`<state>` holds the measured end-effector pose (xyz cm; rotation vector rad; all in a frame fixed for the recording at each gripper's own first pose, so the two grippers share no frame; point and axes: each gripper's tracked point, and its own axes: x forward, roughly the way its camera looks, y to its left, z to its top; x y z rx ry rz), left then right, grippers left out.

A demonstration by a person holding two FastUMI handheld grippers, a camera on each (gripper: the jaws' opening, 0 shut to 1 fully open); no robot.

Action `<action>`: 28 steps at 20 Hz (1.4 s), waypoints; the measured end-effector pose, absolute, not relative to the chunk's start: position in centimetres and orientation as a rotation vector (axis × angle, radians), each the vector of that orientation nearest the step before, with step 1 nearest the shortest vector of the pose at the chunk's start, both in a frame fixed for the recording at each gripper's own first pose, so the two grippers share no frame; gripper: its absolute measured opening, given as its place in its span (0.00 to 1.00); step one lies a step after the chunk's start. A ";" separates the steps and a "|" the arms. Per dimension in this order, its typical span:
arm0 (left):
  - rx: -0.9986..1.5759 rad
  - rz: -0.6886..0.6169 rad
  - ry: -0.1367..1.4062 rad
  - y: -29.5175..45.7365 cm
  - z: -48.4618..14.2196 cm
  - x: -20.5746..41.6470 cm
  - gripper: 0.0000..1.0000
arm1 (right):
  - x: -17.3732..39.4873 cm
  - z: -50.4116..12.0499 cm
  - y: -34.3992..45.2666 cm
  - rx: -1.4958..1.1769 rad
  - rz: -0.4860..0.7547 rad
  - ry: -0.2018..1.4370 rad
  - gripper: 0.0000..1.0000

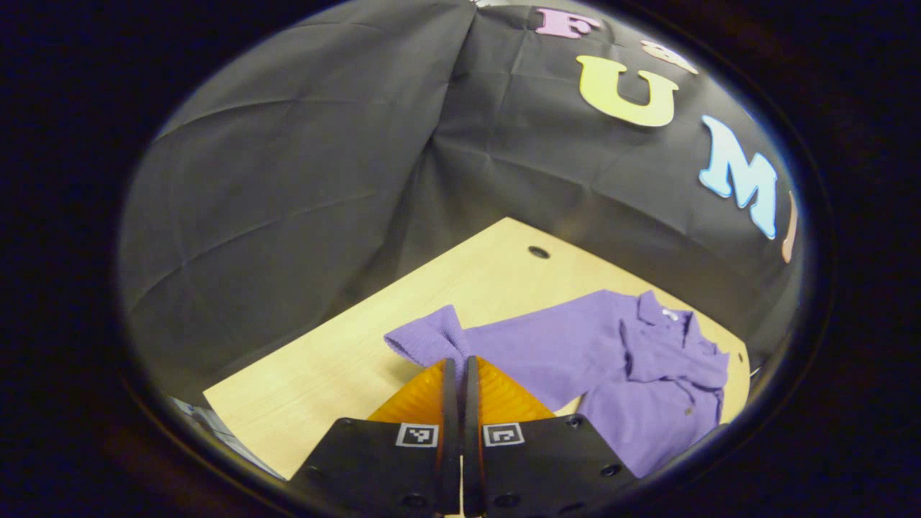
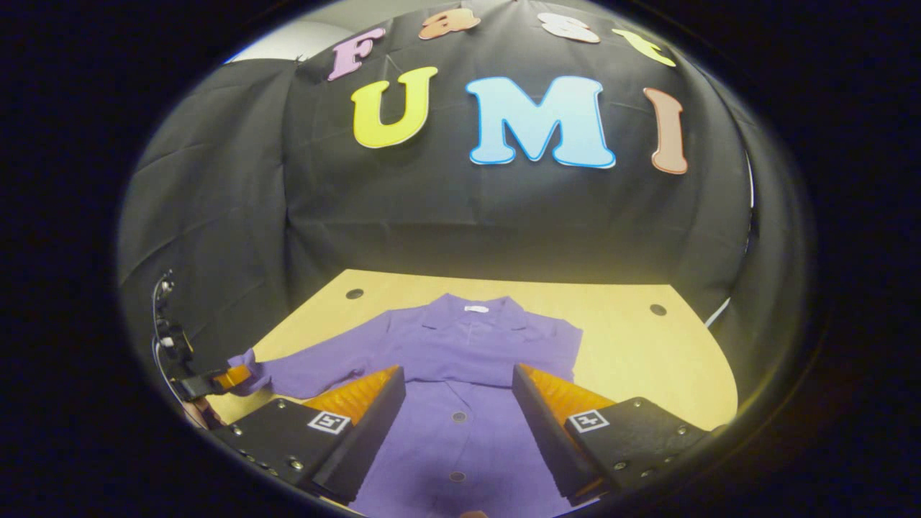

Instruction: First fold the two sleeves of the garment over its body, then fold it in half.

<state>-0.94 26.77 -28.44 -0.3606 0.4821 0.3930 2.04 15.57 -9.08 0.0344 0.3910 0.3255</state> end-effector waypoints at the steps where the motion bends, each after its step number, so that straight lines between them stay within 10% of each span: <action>1: -0.364 0.370 0.467 25.5 -27.3 0.1 0.09 | 2.0 -9.2 15.0 0.037 0.320 0.393 0.94; 28: -0.178 -0.235 0.479 -15.2 -22.3 16.6 0.08 | 1.5 -14.2 -2.1 0.135 0.093 0.463 0.94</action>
